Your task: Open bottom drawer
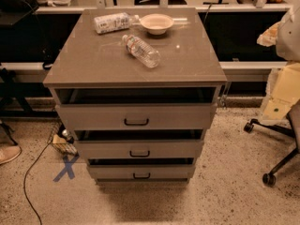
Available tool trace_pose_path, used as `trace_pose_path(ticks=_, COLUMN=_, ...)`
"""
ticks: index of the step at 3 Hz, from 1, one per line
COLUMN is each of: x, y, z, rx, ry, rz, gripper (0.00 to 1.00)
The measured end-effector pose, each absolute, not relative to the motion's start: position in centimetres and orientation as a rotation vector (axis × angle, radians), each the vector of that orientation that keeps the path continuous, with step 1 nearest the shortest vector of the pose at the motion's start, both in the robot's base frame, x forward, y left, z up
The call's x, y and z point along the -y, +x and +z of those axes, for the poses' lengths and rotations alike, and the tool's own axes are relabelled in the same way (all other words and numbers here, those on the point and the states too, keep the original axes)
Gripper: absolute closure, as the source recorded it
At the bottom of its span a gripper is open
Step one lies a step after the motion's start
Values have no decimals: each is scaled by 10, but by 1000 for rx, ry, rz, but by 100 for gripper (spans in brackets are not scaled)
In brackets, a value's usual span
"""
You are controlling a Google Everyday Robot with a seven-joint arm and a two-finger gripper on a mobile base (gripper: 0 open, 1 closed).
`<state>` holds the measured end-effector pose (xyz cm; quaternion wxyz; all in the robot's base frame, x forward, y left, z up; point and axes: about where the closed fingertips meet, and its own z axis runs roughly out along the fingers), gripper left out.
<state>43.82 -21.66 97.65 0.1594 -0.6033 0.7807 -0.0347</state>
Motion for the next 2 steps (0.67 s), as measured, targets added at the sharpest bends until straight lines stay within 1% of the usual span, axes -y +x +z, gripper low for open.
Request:
trace_pose_path(ticks=1, x=217, y=438, z=976, rx=-2231, ry=-1724, rz=-99, gripper=0)
trace_pose_path(ticks=2, x=212, y=437, z=949, rx=-2272, ry=-1718, rz=-50, gripper=0)
